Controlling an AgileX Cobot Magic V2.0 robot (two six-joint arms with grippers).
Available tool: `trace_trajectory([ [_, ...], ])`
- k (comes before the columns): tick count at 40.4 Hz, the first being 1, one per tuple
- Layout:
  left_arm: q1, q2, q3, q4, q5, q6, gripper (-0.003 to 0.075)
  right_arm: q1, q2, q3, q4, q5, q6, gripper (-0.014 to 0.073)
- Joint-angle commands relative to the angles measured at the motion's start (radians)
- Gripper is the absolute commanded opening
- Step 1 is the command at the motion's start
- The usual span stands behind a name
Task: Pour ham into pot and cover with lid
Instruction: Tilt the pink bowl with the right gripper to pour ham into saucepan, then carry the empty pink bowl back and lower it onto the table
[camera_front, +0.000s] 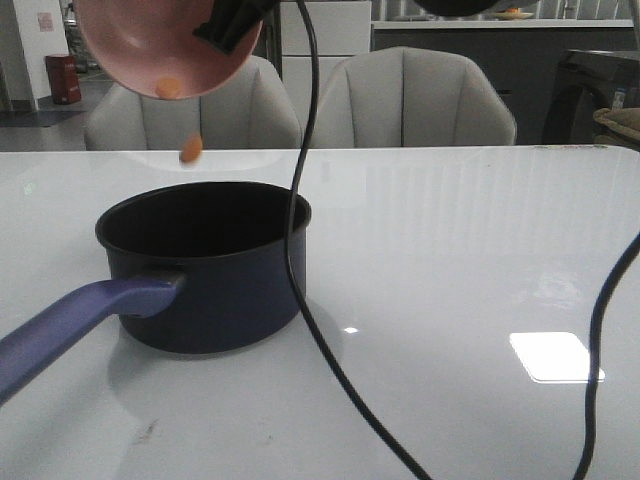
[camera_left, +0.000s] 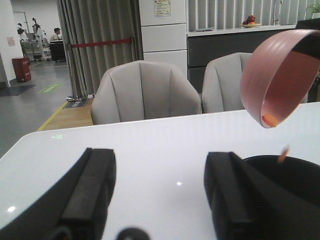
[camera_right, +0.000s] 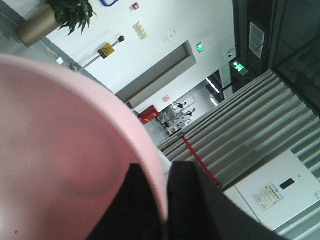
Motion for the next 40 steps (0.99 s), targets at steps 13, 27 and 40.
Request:
trace_trajectory([
  [13, -0.008, 0.008, -0.027, -0.002, -0.067, -0.003, 0.0428, -0.001, -0.054, -0.025, 0.045, -0.129, -0.01, 0.0138],
  [27, -0.008, 0.008, -0.027, -0.002, -0.067, -0.003, 0.0428, -0.021, -0.138, -0.025, 0.118, 0.18, 0.238, 0.0138],
  [40, -0.008, 0.008, -0.027, -0.002, -0.067, -0.003, 0.0428, -0.132, -0.287, -0.025, 0.041, 0.633, 0.539, 0.0138],
])
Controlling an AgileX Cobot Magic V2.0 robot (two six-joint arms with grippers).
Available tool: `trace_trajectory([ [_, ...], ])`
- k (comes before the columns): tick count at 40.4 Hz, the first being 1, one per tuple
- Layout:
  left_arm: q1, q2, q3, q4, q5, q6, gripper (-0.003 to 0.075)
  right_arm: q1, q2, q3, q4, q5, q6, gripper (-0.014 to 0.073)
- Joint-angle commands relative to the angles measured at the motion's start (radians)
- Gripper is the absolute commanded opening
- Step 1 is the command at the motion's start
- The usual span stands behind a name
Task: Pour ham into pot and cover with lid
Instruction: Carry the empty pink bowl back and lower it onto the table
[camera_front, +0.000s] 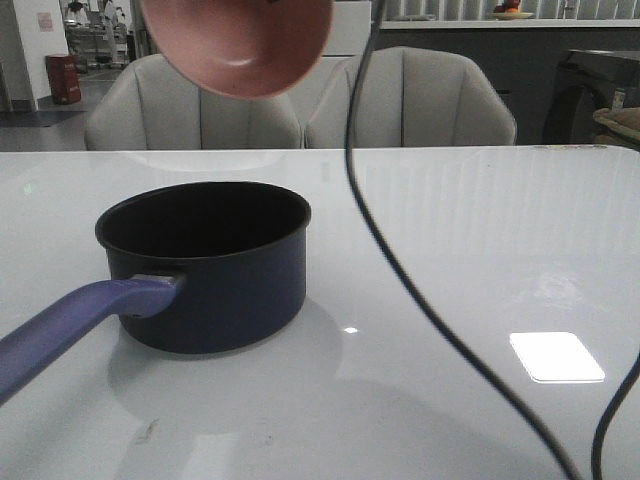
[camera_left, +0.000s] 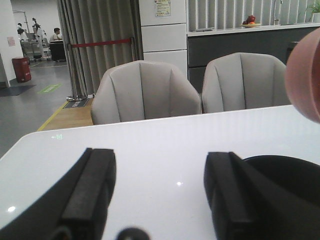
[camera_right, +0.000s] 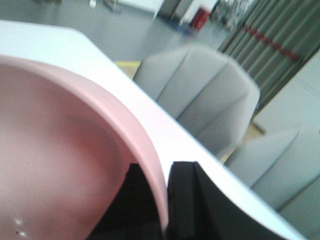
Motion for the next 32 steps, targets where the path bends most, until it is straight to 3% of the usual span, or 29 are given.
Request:
trace_trajectory([
  [1, -0.008, 0.008, -0.027, -0.002, -0.067, -0.003, 0.0428, -0.049, -0.092, -0.027, -0.028, 0.08, 0.134, 0.0138],
  [15, -0.008, 0.008, -0.027, -0.002, -0.067, -0.003, 0.0428, -0.225, -0.163, -0.027, -0.039, 0.52, 0.397, 0.0138],
  [21, -0.008, 0.008, -0.027, -0.002, -0.067, -0.003, 0.0428, -0.298, -0.163, -0.027, 0.036, 0.65, 0.4, 0.0138],
  [32, -0.008, 0.008, -0.027, -0.002, -0.067, -0.003, 0.0428, -0.434, -0.163, -0.013, 0.164, 0.763, 0.398, 0.0138],
])
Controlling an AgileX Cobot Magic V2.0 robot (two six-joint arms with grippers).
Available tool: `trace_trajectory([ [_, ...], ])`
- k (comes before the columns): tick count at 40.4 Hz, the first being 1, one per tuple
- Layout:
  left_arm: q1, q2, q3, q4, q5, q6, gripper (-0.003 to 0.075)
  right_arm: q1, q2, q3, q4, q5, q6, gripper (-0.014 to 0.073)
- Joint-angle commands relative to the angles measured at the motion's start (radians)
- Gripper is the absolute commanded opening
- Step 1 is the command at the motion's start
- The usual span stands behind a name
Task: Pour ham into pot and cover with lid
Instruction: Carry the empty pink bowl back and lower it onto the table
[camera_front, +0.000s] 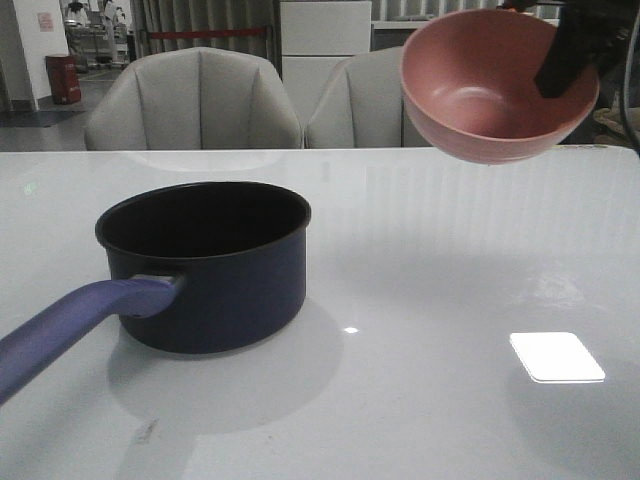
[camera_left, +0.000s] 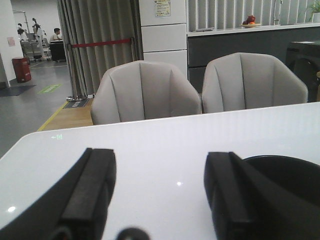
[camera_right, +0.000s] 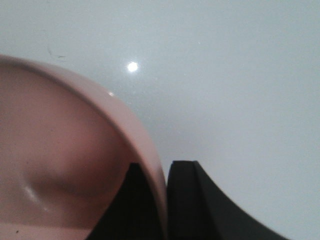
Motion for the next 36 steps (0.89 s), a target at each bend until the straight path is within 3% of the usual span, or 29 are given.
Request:
trace_trajectory([
  [1, -0.008, 0.008, -0.027, -0.002, -0.067, -0.003, 0.0428, -0.046, -0.044, -0.012, 0.026, -0.017, 0.004, 0.0138],
  [11, -0.008, 0.008, -0.027, -0.002, -0.067, -0.003, 0.0428, -0.122, 0.035, 0.082, 0.114, 0.038, 0.004, 0.0138],
  [30, -0.008, 0.008, -0.027, -0.002, -0.067, -0.003, 0.0428, -0.169, 0.204, 0.073, 0.095, 0.089, -0.004, 0.0144],
  [36, -0.008, 0.008, -0.027, -0.002, -0.067, -0.003, 0.0428, -0.185, 0.248, 0.049, 0.092, 0.121, -0.026, 0.026],
])
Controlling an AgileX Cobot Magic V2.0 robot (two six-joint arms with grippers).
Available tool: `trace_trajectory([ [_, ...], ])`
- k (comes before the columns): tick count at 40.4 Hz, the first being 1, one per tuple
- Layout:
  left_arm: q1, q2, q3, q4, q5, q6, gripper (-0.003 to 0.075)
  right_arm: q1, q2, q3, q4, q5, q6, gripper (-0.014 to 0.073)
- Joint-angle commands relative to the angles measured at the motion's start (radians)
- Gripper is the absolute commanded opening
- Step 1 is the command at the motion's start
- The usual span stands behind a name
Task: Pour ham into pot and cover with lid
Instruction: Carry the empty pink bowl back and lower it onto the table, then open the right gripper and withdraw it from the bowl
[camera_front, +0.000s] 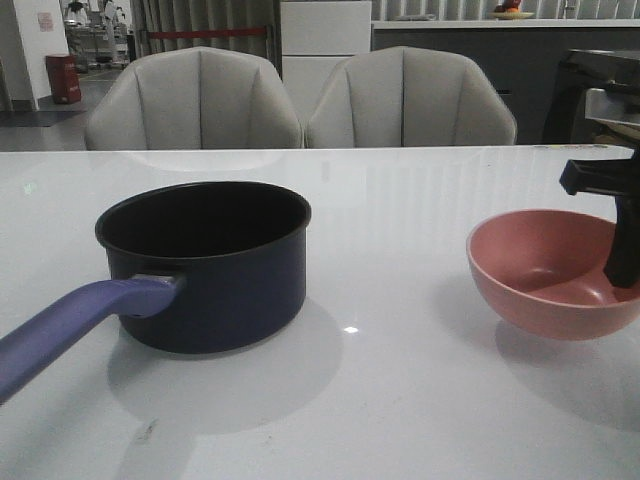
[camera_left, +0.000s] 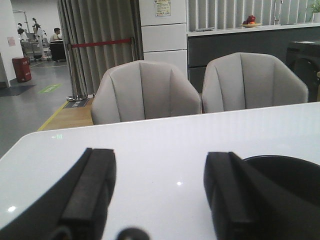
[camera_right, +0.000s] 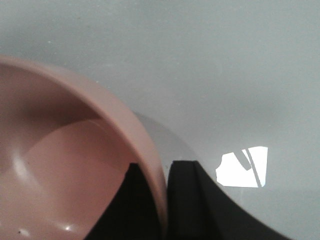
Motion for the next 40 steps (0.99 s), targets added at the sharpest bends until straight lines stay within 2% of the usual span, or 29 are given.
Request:
trace_trajectory([
  [1, -0.008, 0.008, -0.027, -0.002, -0.067, -0.003, 0.0428, -0.008, -0.019, -0.044, 0.0, 0.007, -0.033, 0.0307],
  [5, -0.008, 0.008, -0.027, -0.002, -0.067, -0.003, 0.0428, -0.007, -0.016, -0.054, 0.0, 0.003, -0.08, 0.0425],
  [7, -0.008, 0.008, -0.027, -0.002, -0.067, -0.003, 0.0428, -0.006, -0.02, -0.058, 0.0, 0.0, -0.118, 0.0449],
  [20, -0.008, 0.008, -0.027, -0.002, -0.067, -0.003, 0.0428, 0.017, -0.125, -0.062, 0.001, -0.05, -0.194, 0.0448],
  [29, -0.008, 0.008, -0.027, -0.002, -0.067, -0.003, 0.0428, 0.121, -0.302, -0.055, 0.002, -0.086, -0.209, 0.0448],
  [40, -0.008, 0.008, -0.027, -0.002, -0.064, -0.003, 0.0428, 0.205, -0.536, 0.096, 0.001, -0.245, -0.21, 0.0448],
])
